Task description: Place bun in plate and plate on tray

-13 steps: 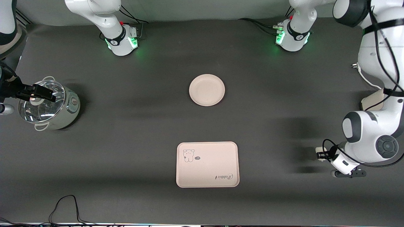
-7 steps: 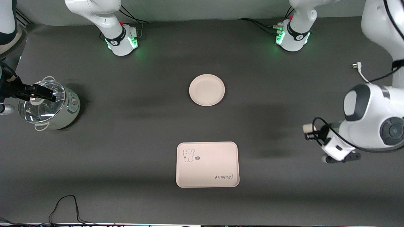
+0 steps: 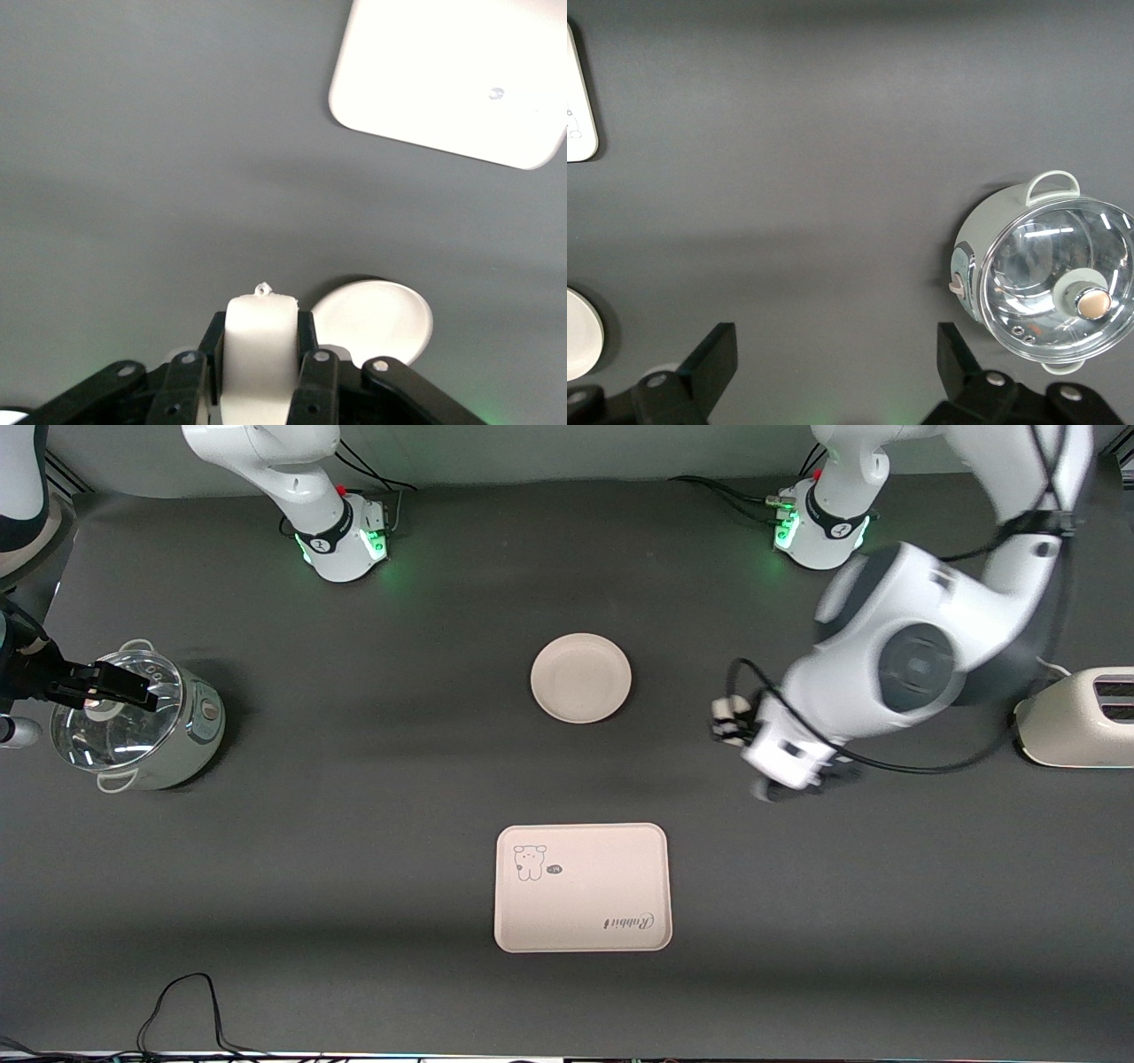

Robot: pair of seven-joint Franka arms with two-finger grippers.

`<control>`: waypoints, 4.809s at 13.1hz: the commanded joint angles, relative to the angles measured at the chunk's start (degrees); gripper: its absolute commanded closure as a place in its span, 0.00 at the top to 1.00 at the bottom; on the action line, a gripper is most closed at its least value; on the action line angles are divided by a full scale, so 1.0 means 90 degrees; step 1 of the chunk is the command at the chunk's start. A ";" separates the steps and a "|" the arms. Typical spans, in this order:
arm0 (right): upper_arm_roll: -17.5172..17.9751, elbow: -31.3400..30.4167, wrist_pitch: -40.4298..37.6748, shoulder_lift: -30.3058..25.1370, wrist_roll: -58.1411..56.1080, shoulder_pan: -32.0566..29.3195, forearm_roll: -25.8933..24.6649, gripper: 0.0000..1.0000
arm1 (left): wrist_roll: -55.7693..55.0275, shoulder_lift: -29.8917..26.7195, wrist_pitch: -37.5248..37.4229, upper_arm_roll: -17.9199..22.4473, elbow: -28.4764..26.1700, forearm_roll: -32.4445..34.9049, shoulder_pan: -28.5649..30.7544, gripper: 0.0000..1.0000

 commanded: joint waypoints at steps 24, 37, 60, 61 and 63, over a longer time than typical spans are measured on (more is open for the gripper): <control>-0.0010 -0.0031 0.0056 0.0018 -0.0020 0.0016 -0.0024 1.00 | -0.4379 0.1356 0.4185 0.0268 -0.2527 0.3023 -0.2693 1.00; 0.0009 -0.0284 0.0026 -0.0216 0.0135 0.0415 0.0298 1.00 | 0.0049 -0.0548 0.0990 -0.0230 -0.1491 0.2076 0.1014 1.00; 0.0019 -0.3005 0.2990 -0.1018 0.4941 0.5397 0.1148 1.00 | 0.4274 -0.2796 -0.0280 0.1649 -0.1598 -0.0073 0.2538 1.00; 0.0029 -0.3444 0.3537 -0.0988 0.4941 0.5474 0.1148 1.00 | 0.4274 -0.2796 -0.0280 0.2206 -0.1608 -0.0073 0.2030 1.00; 0.0029 -0.4119 0.4446 -0.0842 0.4950 0.5573 0.1148 1.00 | 0.4274 -0.2796 -0.0338 0.2669 -0.1598 -0.0073 0.1519 1.00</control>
